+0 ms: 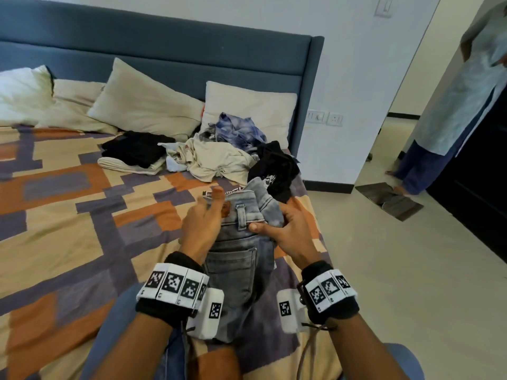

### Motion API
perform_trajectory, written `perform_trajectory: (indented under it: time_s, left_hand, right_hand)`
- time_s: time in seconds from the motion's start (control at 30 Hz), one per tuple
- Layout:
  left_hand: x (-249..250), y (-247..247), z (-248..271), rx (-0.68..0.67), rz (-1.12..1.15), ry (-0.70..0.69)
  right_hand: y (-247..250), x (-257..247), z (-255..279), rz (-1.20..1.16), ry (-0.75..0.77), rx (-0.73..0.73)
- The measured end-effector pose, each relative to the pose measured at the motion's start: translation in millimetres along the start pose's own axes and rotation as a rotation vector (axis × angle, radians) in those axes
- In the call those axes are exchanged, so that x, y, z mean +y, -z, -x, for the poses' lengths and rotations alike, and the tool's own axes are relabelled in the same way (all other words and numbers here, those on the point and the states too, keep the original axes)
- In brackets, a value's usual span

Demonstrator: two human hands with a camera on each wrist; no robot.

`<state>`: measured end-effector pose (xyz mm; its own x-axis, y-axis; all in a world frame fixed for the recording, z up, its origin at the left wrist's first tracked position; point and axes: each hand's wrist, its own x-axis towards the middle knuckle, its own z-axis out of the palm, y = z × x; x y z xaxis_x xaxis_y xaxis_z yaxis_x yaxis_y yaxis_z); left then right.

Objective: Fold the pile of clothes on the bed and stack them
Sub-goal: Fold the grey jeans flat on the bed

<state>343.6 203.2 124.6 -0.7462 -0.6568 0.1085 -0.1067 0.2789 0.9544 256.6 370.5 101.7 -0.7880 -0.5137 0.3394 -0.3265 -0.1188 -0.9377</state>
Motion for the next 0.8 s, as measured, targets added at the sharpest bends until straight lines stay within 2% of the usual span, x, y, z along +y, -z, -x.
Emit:
perform_trajectory:
  time_s: [0.13, 0.17, 0.23, 0.3, 0.4, 0.5, 0.57, 0.67, 0.73, 0.8]
  left_hand:
    - [14, -6, 25, -0.343, 0.368, 0.161]
    - [17, -8, 30, -0.365, 0.443, 0.188]
    - [18, -10, 32, -0.331, 0.455, 0.183]
    - [15, -12, 29, -0.285, 0.449, 0.190]
    - [8, -8, 29, -0.347, 0.452, 0.167]
    - [2, -4, 29, -0.350, 0.407, 0.126]
    - [-3, 0, 24, -0.265, 0.349, 0.115]
    - [0, 24, 15, -0.031, 0.324, 0.097]
    - [9, 47, 14, 0.150, 0.376, 0.011]
    - [22, 73, 13, 0.277, 0.447, -0.121]
  right_hand:
    - [-23, -9, 0, -0.021, 0.049, -0.120]
    - [-27, -11, -1, -0.008, 0.055, -0.146]
    - [-34, -16, -2, 0.018, 0.067, -0.184]
    - [-39, -17, -2, 0.033, 0.038, -0.162]
    - [-38, -15, 0, -0.050, 0.008, -0.092]
    - [-36, -16, -1, -0.132, 0.006, -0.066]
    - [-32, -18, -4, -0.134, -0.017, -0.012]
    - [-14, -14, -12, -0.121, -0.074, 0.167]
    - [2, -9, -16, -0.103, -0.118, 0.263]
    - [14, -7, -19, -0.160, -0.142, 0.299]
